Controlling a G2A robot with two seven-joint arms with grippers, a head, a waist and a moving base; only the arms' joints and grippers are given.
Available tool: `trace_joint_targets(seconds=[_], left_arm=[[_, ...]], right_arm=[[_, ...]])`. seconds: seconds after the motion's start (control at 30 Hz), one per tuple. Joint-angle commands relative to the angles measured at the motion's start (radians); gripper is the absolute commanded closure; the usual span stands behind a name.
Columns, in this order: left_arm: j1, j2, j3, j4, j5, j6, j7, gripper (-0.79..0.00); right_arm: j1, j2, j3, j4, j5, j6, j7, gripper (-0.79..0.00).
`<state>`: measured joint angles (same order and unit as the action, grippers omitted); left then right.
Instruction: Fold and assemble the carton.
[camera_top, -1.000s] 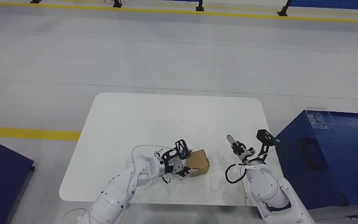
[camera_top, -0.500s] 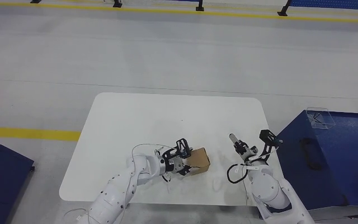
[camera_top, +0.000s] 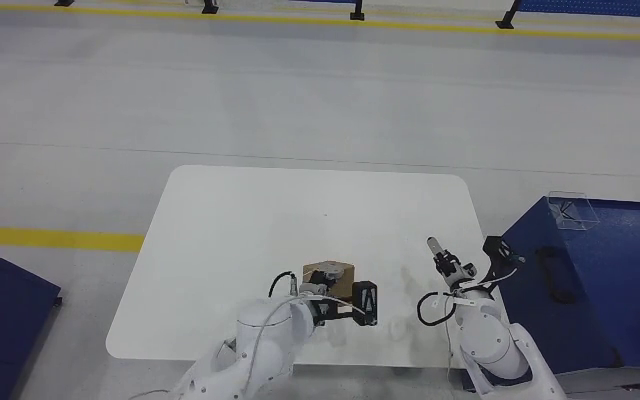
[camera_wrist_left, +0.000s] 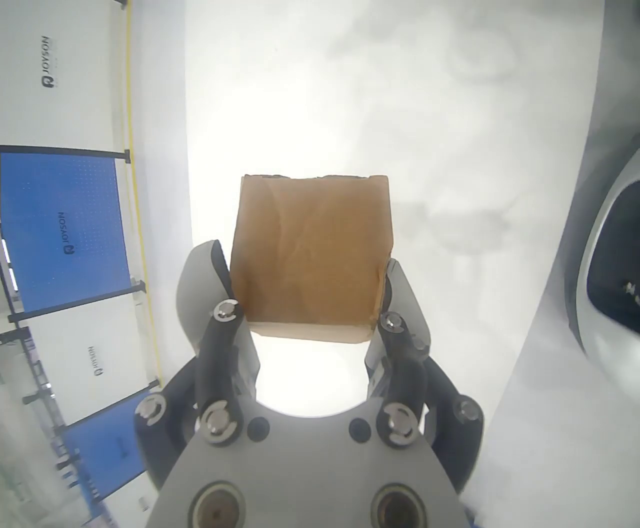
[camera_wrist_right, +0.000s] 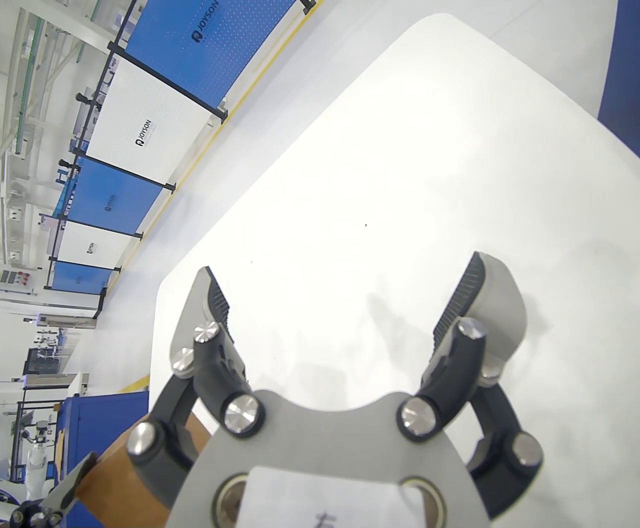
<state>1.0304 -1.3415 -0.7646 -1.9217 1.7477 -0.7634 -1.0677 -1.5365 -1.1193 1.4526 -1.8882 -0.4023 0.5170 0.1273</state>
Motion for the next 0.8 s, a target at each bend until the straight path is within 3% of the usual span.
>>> trace_joint_targets(seconds=[0.0,0.17,0.3,0.33,0.37,0.57,0.67,0.77], left_arm=[[-0.052,-0.015,0.071,0.091,-0.005,0.049,-0.039,0.000],[-0.216,-0.068,0.222,0.326,-0.137,0.126,-0.115,0.000],[-0.333,-0.112,0.326,0.426,-0.265,0.170,-0.159,0.000],[-0.358,-0.121,0.342,0.440,-0.290,0.184,-0.173,-0.289],[-0.377,-0.128,0.350,0.447,-0.318,0.199,-0.188,-0.785],[-0.421,-0.139,0.339,0.411,-0.376,0.274,-0.262,-0.785],[-0.386,-0.115,0.273,0.319,-0.366,0.297,-0.282,-0.785],[-0.308,-0.073,0.162,0.204,-0.324,0.316,-0.231,-0.785]], right_arm=[[0.000,-0.002,0.005,0.010,0.007,-0.005,0.000,-0.785],[-0.002,-0.006,0.019,0.032,0.024,-0.016,-0.003,-0.785],[0.006,-0.010,0.023,0.049,0.025,-0.013,0.001,-0.785],[0.008,-0.011,0.023,0.050,0.024,-0.013,0.002,-0.785],[0.009,-0.011,0.022,0.051,0.022,-0.011,0.003,-0.785],[0.017,-0.015,0.013,0.051,-0.012,-0.002,0.012,-0.785],[0.025,-0.017,0.011,0.052,-0.021,0.007,0.020,-0.785],[0.030,-0.019,0.005,0.048,-0.035,0.010,0.028,-0.785]])
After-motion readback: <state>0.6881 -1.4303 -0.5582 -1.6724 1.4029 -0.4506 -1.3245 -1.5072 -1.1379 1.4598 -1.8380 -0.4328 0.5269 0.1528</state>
